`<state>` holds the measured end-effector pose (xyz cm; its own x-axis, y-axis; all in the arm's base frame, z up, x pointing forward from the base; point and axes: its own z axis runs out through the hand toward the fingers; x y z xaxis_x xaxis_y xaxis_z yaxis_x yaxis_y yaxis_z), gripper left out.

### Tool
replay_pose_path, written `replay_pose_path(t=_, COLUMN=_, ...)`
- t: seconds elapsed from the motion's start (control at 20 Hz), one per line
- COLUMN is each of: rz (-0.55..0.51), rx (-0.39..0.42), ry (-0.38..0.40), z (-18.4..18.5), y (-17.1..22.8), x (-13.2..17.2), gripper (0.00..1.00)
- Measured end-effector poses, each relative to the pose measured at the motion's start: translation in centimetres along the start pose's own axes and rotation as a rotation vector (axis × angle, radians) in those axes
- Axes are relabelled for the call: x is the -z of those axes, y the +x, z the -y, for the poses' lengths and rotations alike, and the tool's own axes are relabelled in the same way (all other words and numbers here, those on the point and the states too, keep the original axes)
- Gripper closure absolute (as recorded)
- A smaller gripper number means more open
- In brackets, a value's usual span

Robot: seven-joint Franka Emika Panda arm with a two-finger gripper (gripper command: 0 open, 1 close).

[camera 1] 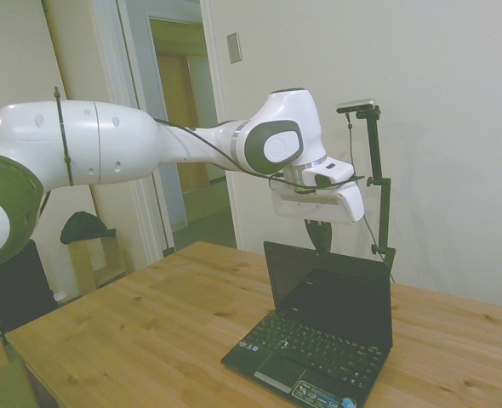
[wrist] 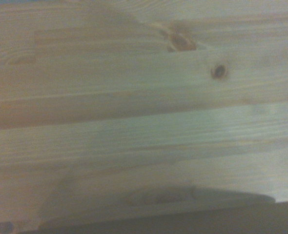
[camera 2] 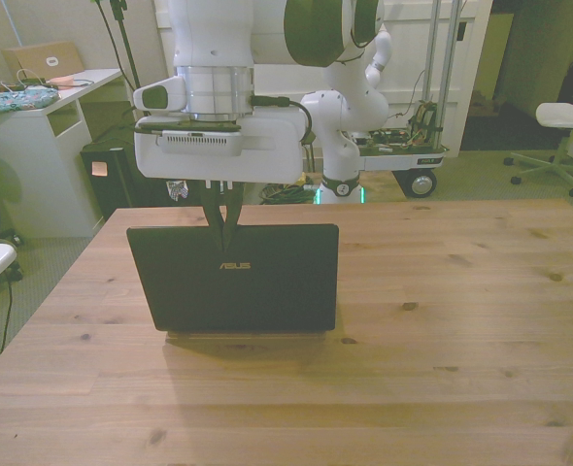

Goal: Close the laptop

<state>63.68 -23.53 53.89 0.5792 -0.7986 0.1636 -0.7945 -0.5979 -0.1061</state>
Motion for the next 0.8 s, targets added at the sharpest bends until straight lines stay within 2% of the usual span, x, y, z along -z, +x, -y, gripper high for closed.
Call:
replay_pose_path(t=0.35, rz=0.040, rx=0.012, ry=-0.027, z=-2.0, y=-4.3, x=-0.5, gripper=1.00)
replay_pose_path(t=0.8, rz=0.094, rx=-0.022, ry=-0.043, z=-6.1, y=-8.0, x=-2.1, gripper=1.00)
